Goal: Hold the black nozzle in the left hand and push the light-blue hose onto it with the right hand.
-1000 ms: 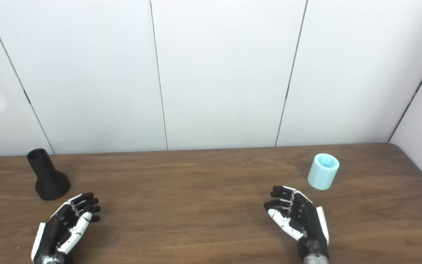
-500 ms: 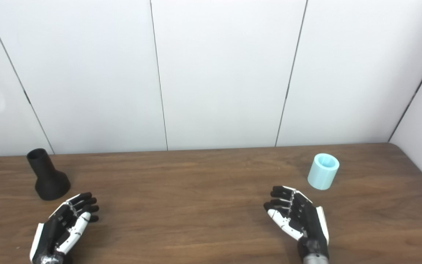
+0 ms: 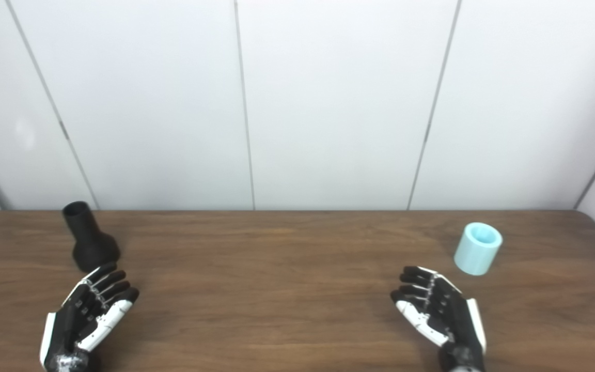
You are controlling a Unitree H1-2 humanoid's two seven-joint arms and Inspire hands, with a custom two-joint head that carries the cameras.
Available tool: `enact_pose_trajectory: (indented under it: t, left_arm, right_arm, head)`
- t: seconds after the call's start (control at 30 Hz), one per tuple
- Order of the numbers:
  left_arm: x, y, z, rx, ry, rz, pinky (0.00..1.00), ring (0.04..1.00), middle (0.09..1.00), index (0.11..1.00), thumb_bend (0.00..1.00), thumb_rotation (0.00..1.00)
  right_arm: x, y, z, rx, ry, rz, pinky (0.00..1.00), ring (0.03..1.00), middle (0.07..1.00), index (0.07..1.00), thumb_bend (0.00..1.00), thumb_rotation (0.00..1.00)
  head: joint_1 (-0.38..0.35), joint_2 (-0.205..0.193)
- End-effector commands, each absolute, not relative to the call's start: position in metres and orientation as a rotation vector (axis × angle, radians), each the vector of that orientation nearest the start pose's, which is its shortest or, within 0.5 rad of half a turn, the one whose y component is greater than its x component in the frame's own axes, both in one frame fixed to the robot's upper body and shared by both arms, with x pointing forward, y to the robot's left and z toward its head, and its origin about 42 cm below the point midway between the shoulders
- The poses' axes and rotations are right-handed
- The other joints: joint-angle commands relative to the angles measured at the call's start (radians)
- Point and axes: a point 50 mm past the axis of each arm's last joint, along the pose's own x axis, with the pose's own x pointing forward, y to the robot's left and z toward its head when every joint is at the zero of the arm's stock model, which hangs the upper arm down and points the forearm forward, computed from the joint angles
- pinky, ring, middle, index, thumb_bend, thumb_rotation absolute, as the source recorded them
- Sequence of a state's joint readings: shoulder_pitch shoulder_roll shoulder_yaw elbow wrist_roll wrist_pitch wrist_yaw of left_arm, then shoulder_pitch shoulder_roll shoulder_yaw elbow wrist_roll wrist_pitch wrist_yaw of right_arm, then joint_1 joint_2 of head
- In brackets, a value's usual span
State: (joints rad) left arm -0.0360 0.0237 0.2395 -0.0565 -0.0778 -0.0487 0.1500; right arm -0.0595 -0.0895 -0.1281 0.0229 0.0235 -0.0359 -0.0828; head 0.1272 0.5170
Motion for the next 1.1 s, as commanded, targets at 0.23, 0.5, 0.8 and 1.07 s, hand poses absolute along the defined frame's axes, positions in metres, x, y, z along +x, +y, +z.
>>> enact_pose_trajectory:
  t: [0.23,0.5,0.8,1.07]
  left_arm:
    - [0.297,0.317,0.152,-0.015,-0.269,0.562,0.61,0.701,0.727,0.753,0.86,0.15]
    - [0.309,0.320,0.163,0.096,-0.332,0.663,0.59,0.678,0.719,0.776,0.83,0.21]
    - [0.331,0.313,0.177,0.134,-0.318,0.675,0.76,0.811,0.809,0.872,0.84,0.20]
    - [0.343,0.315,0.210,0.230,-0.280,0.626,0.82,0.879,0.886,0.911,0.90,0.25]
  right_arm:
    - [0.300,-0.301,0.114,-0.059,-0.096,-0.196,0.58,0.652,0.672,0.652,0.31,0.06]
    - [0.305,-0.324,0.116,-0.058,-0.087,-0.212,0.60,0.666,0.686,0.673,0.30,0.00]
    - [0.308,-0.340,0.119,-0.081,-0.042,-0.244,0.47,0.568,0.599,0.576,0.44,0.40]
    - [0.308,-0.339,0.121,-0.077,-0.038,-0.244,0.45,0.552,0.582,0.553,0.54,0.47]
  head:
    - [0.124,0.003]
    - [0.319,0.004]
    - [0.423,-0.010]
    - [0.436,-0.016]
